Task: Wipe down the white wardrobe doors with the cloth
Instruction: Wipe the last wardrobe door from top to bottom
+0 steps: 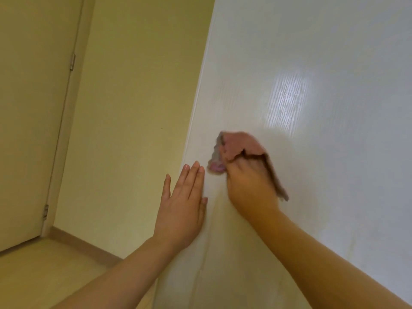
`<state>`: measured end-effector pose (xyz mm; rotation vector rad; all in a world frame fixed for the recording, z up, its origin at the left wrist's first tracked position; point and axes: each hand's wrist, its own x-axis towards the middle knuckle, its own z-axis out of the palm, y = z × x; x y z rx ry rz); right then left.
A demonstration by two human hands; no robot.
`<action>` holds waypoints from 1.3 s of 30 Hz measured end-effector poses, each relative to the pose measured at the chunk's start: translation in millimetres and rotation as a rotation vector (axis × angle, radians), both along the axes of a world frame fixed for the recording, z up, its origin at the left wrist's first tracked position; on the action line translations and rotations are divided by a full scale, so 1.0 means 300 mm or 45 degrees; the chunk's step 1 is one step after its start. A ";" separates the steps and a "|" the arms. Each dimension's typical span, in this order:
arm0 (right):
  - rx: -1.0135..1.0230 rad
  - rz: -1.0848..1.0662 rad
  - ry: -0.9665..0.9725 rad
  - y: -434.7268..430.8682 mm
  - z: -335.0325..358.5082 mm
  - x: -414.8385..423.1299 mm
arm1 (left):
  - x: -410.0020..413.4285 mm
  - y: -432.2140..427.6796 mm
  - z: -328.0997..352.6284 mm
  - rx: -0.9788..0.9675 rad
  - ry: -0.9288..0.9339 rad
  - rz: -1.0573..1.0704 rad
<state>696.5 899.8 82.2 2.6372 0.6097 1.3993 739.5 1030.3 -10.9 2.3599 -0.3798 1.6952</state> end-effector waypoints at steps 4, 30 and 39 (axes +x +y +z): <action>-0.350 0.139 0.145 -0.076 -0.116 -0.030 | 0.004 0.019 -0.009 0.083 -0.007 0.009; -0.206 -0.109 0.254 -0.104 -0.199 -0.091 | -0.062 0.018 -0.113 0.116 0.089 0.047; -0.203 0.171 0.302 -0.075 -0.395 -0.065 | -0.071 0.029 -0.134 0.082 0.124 0.063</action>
